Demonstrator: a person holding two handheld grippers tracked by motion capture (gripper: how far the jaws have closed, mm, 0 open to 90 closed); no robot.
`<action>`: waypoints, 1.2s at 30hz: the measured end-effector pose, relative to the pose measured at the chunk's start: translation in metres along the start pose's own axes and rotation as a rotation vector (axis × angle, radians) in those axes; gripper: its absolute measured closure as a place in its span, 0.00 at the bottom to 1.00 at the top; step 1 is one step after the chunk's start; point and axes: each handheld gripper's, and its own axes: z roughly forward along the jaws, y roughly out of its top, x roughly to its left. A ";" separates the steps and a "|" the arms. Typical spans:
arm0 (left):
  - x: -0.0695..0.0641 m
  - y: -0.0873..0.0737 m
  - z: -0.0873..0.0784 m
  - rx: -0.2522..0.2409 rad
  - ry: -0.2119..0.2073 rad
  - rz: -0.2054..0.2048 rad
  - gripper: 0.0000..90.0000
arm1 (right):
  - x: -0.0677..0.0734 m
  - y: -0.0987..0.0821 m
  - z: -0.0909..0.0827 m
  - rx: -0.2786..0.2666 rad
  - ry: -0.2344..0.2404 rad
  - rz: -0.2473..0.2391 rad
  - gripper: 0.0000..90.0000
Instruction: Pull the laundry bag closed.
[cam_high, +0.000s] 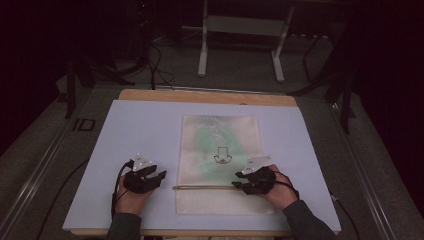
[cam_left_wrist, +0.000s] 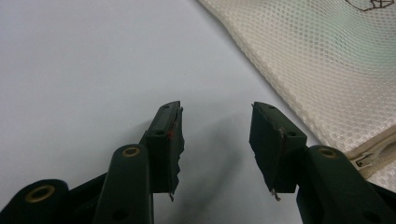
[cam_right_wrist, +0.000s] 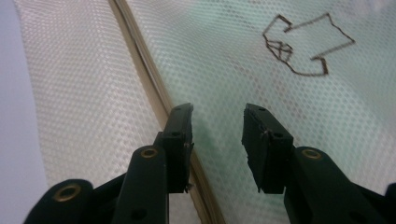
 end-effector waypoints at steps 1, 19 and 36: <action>0.000 0.000 0.000 -0.001 -0.001 0.000 0.59 | 0.001 0.002 0.001 0.002 0.003 -0.007 0.71; 0.000 0.000 0.000 -0.002 -0.004 -0.001 0.58 | 0.011 0.034 0.016 0.026 0.079 -0.092 0.73; 0.000 0.000 -0.001 -0.002 -0.009 -0.006 0.58 | 0.022 0.064 0.035 0.056 0.137 -0.162 0.66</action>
